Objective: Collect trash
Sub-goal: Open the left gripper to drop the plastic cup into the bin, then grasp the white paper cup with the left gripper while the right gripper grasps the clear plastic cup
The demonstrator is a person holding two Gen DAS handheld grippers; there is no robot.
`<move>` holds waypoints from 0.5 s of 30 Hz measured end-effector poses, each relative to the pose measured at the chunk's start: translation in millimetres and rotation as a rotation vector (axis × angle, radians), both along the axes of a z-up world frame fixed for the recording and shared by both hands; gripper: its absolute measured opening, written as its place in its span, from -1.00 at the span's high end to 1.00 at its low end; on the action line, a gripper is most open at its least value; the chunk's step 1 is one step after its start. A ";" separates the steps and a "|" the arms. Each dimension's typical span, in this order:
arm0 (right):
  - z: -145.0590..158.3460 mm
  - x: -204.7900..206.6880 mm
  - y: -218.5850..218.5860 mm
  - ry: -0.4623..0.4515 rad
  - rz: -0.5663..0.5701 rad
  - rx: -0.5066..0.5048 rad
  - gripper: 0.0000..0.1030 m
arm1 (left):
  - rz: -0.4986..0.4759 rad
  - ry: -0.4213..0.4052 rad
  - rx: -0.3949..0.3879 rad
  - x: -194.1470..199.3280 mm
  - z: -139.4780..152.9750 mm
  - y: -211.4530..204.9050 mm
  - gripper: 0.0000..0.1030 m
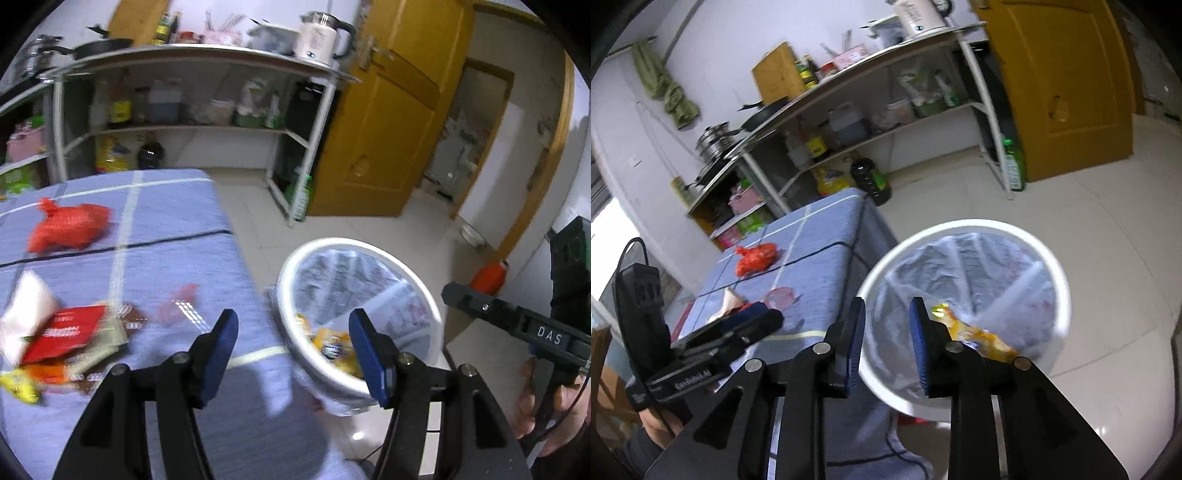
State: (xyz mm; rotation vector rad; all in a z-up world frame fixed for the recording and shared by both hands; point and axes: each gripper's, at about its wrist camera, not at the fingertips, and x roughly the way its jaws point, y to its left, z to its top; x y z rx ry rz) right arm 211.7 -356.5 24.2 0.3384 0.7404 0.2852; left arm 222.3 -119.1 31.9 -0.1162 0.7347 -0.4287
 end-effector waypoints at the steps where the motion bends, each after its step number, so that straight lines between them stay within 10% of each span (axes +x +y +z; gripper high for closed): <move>1: 1.9 1.7 10.5 -0.009 0.022 -0.011 0.49 | 0.019 -0.006 0.002 -2.4 2.1 10.1 -0.25; 15: -8.4 21.9 123.5 -0.009 0.266 -0.120 0.26 | 0.266 -0.034 0.065 -17.5 1.2 152.2 -0.25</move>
